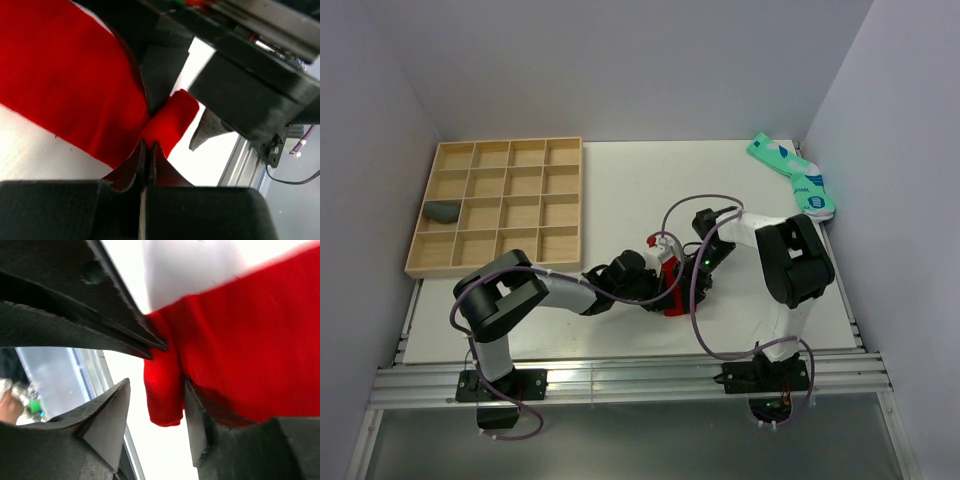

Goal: Roll the socks
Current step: Roll the sock at the center of the board.

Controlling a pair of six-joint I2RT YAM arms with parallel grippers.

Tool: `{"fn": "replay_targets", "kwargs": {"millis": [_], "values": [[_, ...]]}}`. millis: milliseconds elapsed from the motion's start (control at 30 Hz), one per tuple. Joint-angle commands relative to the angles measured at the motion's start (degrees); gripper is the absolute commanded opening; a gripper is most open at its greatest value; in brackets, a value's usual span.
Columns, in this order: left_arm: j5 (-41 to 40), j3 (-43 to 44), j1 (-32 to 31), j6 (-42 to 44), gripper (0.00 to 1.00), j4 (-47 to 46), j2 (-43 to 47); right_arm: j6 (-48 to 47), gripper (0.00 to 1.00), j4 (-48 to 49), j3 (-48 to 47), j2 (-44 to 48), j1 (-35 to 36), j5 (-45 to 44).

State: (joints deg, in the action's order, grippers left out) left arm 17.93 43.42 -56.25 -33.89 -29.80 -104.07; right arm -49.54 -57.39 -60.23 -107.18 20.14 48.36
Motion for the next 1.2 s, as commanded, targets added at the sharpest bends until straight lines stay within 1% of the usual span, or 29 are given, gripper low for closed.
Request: {"fn": "replay_targets", "kwargs": {"millis": [0,67,133,200,233,367,467,600,700,733,867,1000,1100,1133,1167], "values": [[0.26,0.96,0.09,-2.41,0.00,10.11,-0.69,4.00,0.57,10.00,1.51,6.71,-0.19,-3.79],[-0.35,0.88,0.26,-3.02,0.00,11.77,-1.04,6.73,0.59,11.41,1.95,9.69,-0.36,-4.93],[0.69,0.44,0.79,-3.81,0.00,11.52,-1.05,10.67,0.62,14.92,3.01,12.32,-0.71,-8.01],[1.05,-0.61,1.14,-5.04,0.00,10.64,-0.52,12.27,0.63,17.38,4.06,13.83,-1.15,-10.55],[1.14,-0.79,1.49,-5.13,0.00,10.55,-0.43,15.41,0.64,18.79,4.59,14.79,-1.77,-11.78],[1.93,-1.76,1.93,-6.36,0.00,9.76,-0.25,17.45,0.65,20.20,5.73,15.59,-3.70,-13.37],[3.07,-1.76,2.46,-8.38,0.00,9.50,-0.87,17.63,0.64,21.87,7.57,17.61,-6.07,-13.90],[9.03,-1.76,4.21,-10.84,0.00,9.58,-2.36,14.40,0.64,24.77,10.91,23.14,-8.98,-14.60],[12.38,-0.62,5.80,-11.64,0.00,12.13,-3.24,11.93,0.65,26.54,14.60,29.81,-9.42,-15.58],[14.30,0.25,6.41,-11.73,0.00,14.05,-3.42,9.31,0.65,26.27,15.22,32.70,-9.42,-15.40],[17.57,2.80,7.03,-13.12,0.00,18.71,-4.82,5.60,0.63,25.57,16.81,38.52,-8.28,-13.47],[22.57,4.48,7.73,-16.20,0.00,20.31,-7.63,0.60,0.62,24.78,19.35,43.62,-5.65,-11.71],[24.25,6.50,7.82,-16.38,0.00,23.55,-9.30,-1.26,0.62,26.09,23.39,48.28,-0.38,-13.02],[24.60,6.85,7.82,-16.82,0.00,23.91,-9.48,-1.52,0.62,26.53,24.44,50.38,3.20,-14.33],[25.13,7.46,7.82,-17.35,0.00,24.26,-9.83,-1.87,0.62,27.23,26.37,51.53,4.89,-14.69]]}}
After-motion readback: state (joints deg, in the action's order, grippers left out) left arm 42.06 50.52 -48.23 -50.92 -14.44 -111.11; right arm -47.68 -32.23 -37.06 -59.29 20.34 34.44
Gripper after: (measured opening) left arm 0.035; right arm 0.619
